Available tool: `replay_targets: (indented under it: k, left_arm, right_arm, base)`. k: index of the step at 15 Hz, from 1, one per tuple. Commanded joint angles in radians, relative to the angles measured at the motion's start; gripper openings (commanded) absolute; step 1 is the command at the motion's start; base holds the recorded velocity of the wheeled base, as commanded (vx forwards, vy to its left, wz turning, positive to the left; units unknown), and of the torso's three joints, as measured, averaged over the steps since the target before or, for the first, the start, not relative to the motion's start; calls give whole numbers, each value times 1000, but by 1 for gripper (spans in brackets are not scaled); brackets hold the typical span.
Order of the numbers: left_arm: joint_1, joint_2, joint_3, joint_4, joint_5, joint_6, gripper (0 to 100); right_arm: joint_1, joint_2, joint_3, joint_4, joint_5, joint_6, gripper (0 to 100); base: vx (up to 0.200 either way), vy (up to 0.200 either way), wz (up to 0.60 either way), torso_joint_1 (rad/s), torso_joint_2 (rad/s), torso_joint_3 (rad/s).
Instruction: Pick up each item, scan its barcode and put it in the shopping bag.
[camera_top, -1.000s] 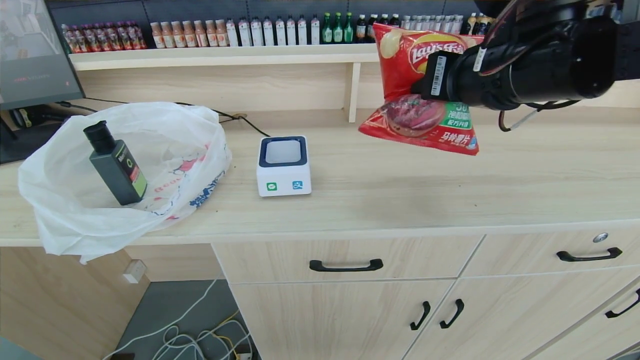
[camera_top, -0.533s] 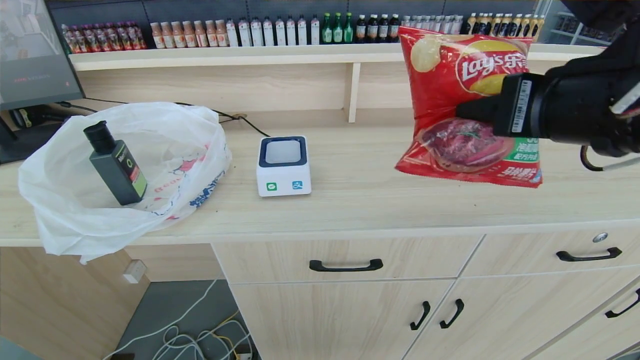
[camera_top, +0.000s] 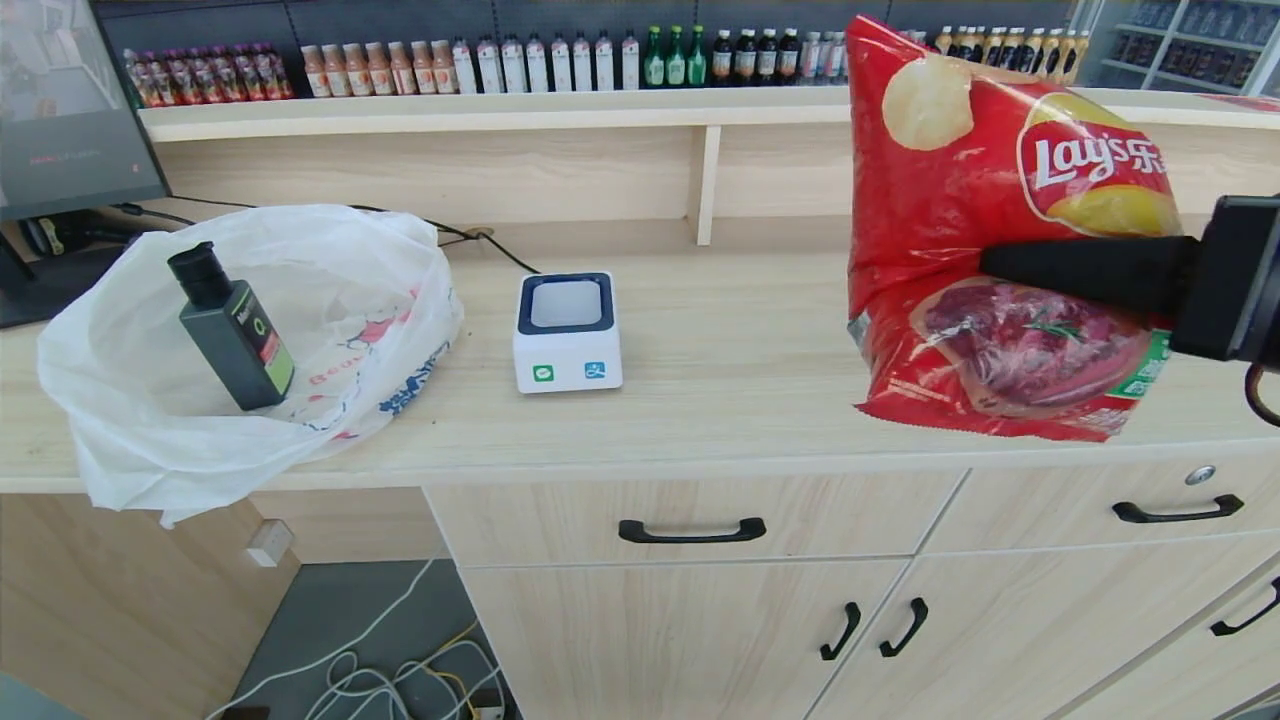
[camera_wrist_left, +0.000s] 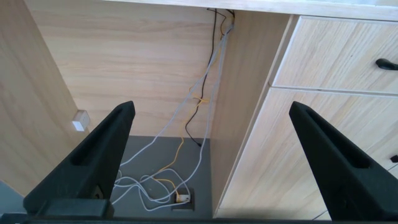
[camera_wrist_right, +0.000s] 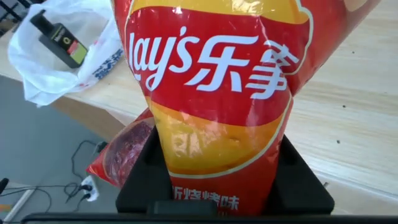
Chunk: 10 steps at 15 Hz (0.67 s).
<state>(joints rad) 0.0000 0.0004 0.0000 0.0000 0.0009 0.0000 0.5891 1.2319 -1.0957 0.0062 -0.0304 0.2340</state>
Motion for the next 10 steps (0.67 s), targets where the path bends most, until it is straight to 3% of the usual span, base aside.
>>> replay_targets:
  k: [1,3,4,5,6,8,10]
  left_arm:
    - [0,0,0,0,1,0,100]
    - [0,0,0,0,-1,0,100]
    - [0,0,0,0,-1,0,100]
    - [0,0,0,0,-1,0,100]
    - [0,0,0,0,1,0,100]
    - [0,0,0,0,-1,0,100]
    - [0,0,0,0,1,0,100]
  right_arm:
    - [-48,-32,79,-58,61,28,0]
    - [-111,-52,241,-293,185,53,0]
    - [-111,-52,246,-301,188,53,0]
    - [-114,-65,366,-448,230,54,0]
    - [-114,-68,389,-473,241,54,0]
    - [-112,-55,510,-667,325,79,0]
    - [-109,-25,597,-822,336,102,0]
  base:
    - [0,0,0,0,0,0]
    - [0,0,0,0,0,0]
    - [0,0,0,0,0,0]
    - [0,0,0,0,0,0]
    - [0,0,0,0,0,0]
    - [0,0,0,0,0,0]
    - [0,0,0,0,0,0]
